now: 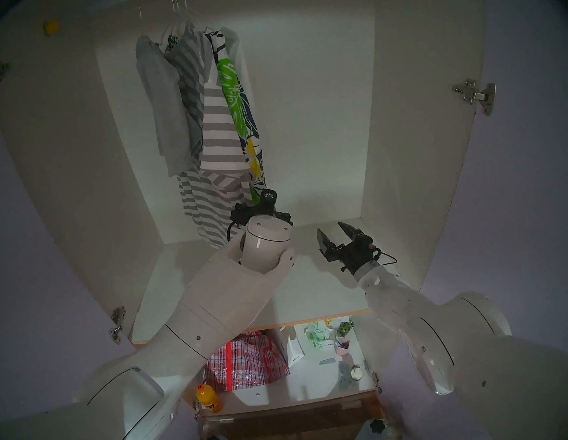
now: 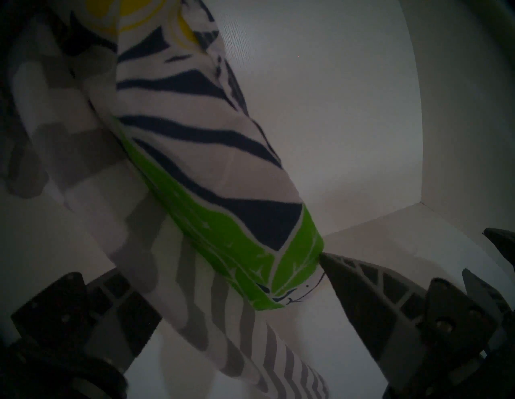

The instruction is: Move and arrange clothes and pants in the wardrobe

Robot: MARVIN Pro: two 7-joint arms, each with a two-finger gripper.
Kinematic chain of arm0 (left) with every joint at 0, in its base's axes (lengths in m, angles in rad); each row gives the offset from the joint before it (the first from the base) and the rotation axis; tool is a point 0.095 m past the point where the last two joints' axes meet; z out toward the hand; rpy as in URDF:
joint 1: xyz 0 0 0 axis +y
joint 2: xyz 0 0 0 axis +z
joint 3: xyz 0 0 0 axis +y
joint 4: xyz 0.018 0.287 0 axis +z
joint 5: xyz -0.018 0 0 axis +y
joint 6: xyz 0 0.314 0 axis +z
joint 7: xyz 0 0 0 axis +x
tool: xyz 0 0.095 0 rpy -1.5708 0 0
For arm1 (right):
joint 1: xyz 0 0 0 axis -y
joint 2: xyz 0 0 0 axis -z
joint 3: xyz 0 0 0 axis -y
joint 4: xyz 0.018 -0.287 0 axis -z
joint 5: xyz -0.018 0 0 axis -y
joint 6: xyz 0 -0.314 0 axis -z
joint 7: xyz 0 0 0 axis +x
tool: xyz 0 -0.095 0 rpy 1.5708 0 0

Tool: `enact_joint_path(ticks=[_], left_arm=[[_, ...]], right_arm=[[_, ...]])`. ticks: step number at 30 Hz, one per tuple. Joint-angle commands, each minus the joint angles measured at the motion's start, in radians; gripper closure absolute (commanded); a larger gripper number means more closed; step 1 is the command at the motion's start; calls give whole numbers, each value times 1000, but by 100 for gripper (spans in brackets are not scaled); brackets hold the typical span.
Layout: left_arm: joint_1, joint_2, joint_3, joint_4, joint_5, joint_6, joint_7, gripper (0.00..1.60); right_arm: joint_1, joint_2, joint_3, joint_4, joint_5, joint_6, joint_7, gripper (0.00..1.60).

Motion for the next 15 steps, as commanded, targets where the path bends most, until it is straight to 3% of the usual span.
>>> enact_joint_path(ticks=[1, 11, 15], left_arm=[[-26, -14, -1, -24, 4, -13, -2, 0], [-28, -17, 2, -22, 6, -19, 1, 0], [-40, -83, -17, 14, -6, -16, 30, 0]], right_arm=[[26, 0, 2, -15, 2, 2, 2, 0], [26, 0, 3, -14, 2, 2, 3, 0], [26, 0, 3, -14, 2, 1, 2, 0]])
